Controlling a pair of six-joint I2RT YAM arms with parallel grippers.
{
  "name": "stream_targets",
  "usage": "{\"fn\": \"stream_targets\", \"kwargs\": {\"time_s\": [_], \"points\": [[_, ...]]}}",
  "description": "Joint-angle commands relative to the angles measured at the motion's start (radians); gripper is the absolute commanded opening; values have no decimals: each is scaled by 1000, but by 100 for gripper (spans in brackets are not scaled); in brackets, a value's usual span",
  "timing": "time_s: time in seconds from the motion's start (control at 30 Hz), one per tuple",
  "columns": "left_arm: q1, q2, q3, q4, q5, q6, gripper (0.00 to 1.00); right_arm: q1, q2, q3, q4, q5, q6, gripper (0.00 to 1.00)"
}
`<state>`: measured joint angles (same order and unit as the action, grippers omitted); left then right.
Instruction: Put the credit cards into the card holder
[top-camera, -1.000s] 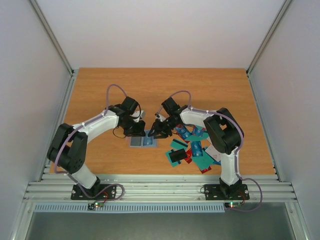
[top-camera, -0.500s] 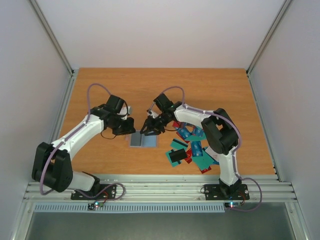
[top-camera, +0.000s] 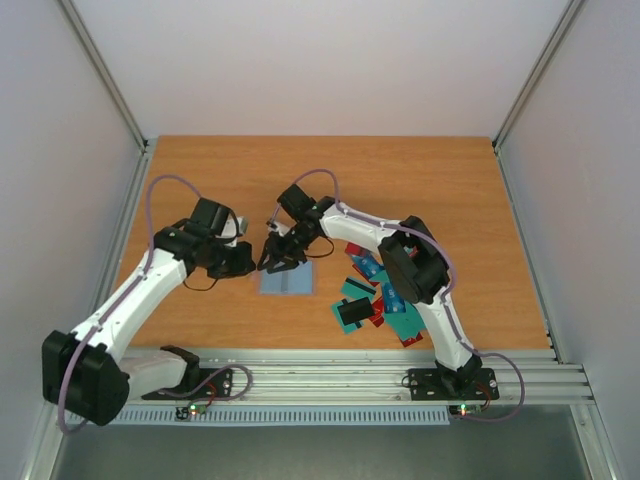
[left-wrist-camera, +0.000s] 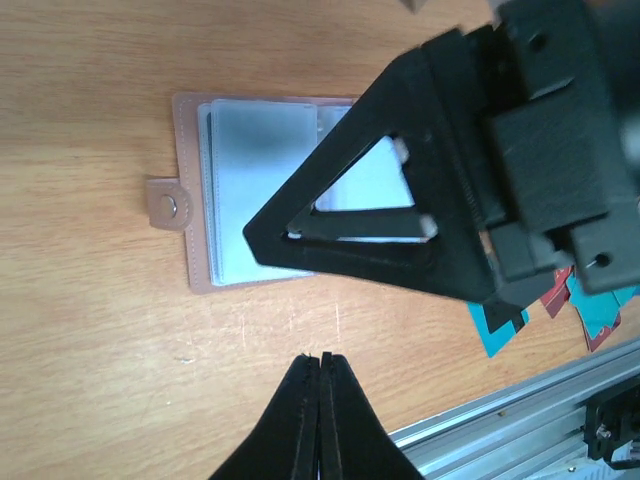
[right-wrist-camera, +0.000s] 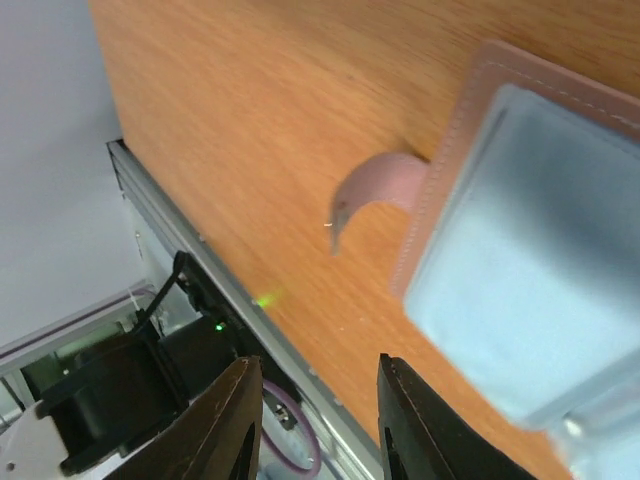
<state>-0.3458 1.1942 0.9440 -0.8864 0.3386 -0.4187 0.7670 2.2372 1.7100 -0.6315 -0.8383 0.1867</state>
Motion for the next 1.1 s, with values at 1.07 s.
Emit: {"fn": "stream_targets", "kwargs": {"time_s": [1.07], "points": [[-448, 290, 118, 310, 143, -262, 19, -493, -909, -806, -446, 545, -16, 47]]}}
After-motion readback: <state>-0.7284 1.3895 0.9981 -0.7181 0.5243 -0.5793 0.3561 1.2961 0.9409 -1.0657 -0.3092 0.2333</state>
